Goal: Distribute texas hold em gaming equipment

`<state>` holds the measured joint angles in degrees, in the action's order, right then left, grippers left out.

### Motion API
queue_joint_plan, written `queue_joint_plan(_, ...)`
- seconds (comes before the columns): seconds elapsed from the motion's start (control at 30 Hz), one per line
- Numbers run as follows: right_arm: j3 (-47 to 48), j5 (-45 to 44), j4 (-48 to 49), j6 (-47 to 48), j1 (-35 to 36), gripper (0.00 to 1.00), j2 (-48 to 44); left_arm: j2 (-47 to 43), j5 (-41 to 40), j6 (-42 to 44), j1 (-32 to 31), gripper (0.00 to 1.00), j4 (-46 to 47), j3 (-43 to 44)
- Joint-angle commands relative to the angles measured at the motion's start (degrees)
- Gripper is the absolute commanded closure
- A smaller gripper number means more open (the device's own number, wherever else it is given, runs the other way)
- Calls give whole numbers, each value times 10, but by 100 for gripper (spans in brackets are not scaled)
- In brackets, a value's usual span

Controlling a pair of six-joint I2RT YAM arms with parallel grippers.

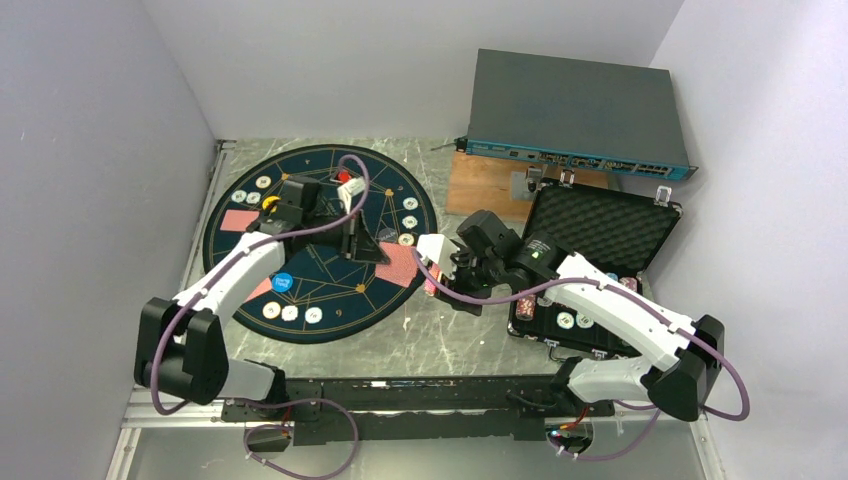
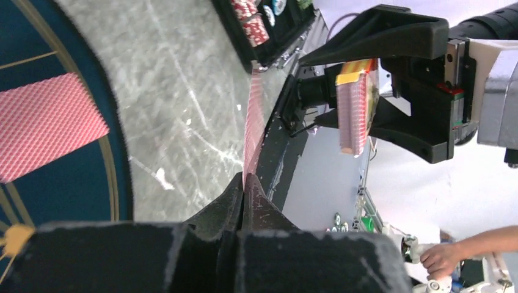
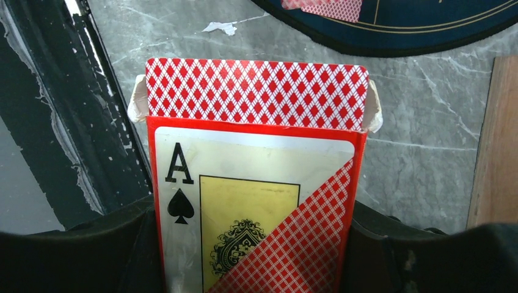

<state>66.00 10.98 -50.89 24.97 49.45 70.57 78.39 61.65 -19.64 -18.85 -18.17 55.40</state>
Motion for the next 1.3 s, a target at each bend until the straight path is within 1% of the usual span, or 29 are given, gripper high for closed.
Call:
queue_joint_plan(0.0,1,4,33,-2,3,100,-22,-30,11,96,76,100,-96,2)
queue_joint_plan(0.1,3,3,34,1,3,100,-19,-26,4,175,168,100,-192,18)
queue_joint_plan(0.2,8,3,31,5,3,100,-16,-21,3,241,293,100,-254,14)
queue_joint_plan(0.3,10,5,27,8,3,100,-14,13,-14,302,418,100,-312,15)
queue_joint_plan(0.37,10,5,26,8,3,100,-12,46,-27,316,496,100,-324,19)
queue_joint_plan(0.43,8,7,27,7,3,100,-14,81,-45,317,558,100,-314,24)
queue_joint_plan(0.47,7,8,27,6,3,100,-14,94,-59,318,579,100,-308,27)
queue_joint_plan(0.53,4,8,28,6,3,100,-15,121,-93,331,609,100,-301,37)
queue_joint_plan(0.63,0,7,29,7,3,100,-16,153,-146,355,632,100,-302,50)
queue_joint_plan(0.7,-3,6,31,6,3,100,-16,166,-165,364,645,100,-299,48)
queue_joint_plan(0.77,-3,7,33,5,3,100,-15,170,-186,361,655,100,-286,42)
queue_joint_plan(0.93,3,7,30,11,3,100,-9,191,-229,363,659,95,-260,38)
queue_joint_plan(1.0,4,6,29,13,3,100,-6,204,-256,373,659,89,-265,44)
queue_joint_plan(1.07,5,6,29,13,3,100,-4,211,-279,381,660,76,-271,48)
queue_joint_plan(1.1,5,7,30,13,3,100,-4,211,-289,387,660,66,-276,50)
queue_joint_plan(1.17,6,6,32,12,3,100,-3,199,-318,389,660,44,-276,49)
queue_joint_plan(1.2,5,8,33,11,3,100,-3,190,-332,390,660,36,-276,48)
queue_joint_plan(1.23,5,8,34,12,3,100,-4,178,-347,389,662,23,-275,48)
queue_joint_plan(1.27,3,8,35,13,3,100,-5,165,-362,388,663,19,-275,49)
